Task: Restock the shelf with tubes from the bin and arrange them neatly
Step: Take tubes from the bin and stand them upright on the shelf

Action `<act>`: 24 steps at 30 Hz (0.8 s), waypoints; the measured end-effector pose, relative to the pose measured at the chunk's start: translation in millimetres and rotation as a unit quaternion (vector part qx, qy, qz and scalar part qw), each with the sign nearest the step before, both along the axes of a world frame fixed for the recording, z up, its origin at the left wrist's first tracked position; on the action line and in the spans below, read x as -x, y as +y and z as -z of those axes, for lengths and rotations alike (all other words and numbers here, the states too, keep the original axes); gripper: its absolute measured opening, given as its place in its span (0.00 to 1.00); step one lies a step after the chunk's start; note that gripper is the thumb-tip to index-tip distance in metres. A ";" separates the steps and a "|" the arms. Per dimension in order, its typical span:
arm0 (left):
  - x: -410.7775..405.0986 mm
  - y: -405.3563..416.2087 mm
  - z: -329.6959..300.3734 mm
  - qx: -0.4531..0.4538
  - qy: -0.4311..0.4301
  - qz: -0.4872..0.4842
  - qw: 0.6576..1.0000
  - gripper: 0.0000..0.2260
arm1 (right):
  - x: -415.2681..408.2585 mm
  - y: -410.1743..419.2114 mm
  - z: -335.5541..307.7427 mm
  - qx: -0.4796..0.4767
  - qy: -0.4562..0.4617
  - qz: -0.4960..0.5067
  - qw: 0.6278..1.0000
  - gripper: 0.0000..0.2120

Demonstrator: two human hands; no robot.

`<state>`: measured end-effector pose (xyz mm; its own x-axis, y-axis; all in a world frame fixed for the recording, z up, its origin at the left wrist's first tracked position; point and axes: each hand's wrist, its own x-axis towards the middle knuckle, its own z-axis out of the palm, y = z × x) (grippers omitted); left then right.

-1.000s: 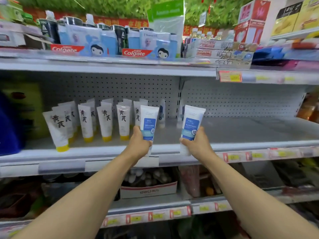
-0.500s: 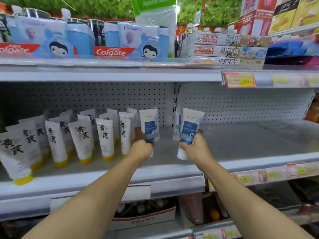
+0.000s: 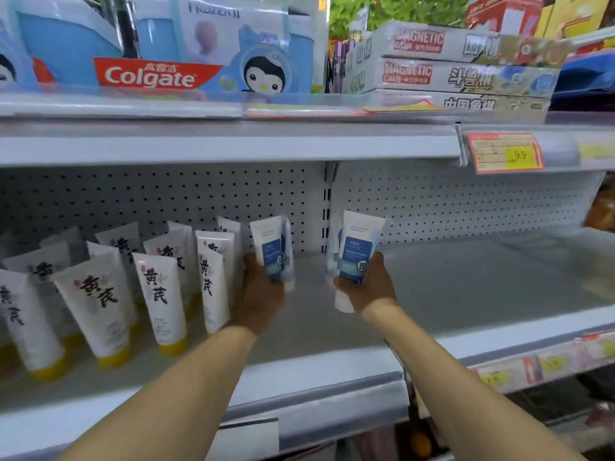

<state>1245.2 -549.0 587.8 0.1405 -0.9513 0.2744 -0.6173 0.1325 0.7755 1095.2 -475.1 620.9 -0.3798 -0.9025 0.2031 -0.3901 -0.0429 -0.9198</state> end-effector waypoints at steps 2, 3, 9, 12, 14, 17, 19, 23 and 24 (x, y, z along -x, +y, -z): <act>0.2 -4.1 5.3 -0.009 0.033 0.006 0.999 0.09 | 2.5 -7.0 3.3 0.014 0.012 -0.008 1.000 0.17; 0.4 -6.7 8.2 -0.010 0.034 0.007 0.999 0.13 | 4.4 -8.3 4.5 0.017 0.018 -0.012 1.000 0.17; 3.9 -12.1 8.7 -0.010 0.061 0.004 0.998 0.18 | 12.8 -21.9 13.4 0.046 0.039 -0.043 0.997 0.19; 7.7 -10.6 1.3 -0.018 0.098 -0.021 0.995 0.23 | 15.9 -26.0 17.5 0.044 0.034 -0.062 0.997 0.20; 9.3 -14.6 1.1 -0.020 0.107 -0.025 0.994 0.24 | 18.3 -28.8 21.0 0.046 0.037 -0.068 0.996 0.20; 12.1 -19.6 -0.4 -0.034 0.143 -0.029 0.989 0.23 | 20.8 -30.3 25.6 0.048 0.043 -0.077 0.995 0.20; 13.3 -20.4 -1.0 -0.046 0.151 -0.030 0.987 0.23 | 21.6 -29.4 28.1 0.047 0.047 -0.082 0.994 0.22; 9.1 -15.1 -0.8 -0.066 0.098 -0.032 0.992 0.25 | 19.2 -26.8 27.9 0.054 0.044 -0.089 0.994 0.24; 7.6 -13.2 0.5 -0.076 0.071 -0.035 0.994 0.26 | 17.5 -26.9 27.6 0.055 0.044 -0.092 0.993 0.24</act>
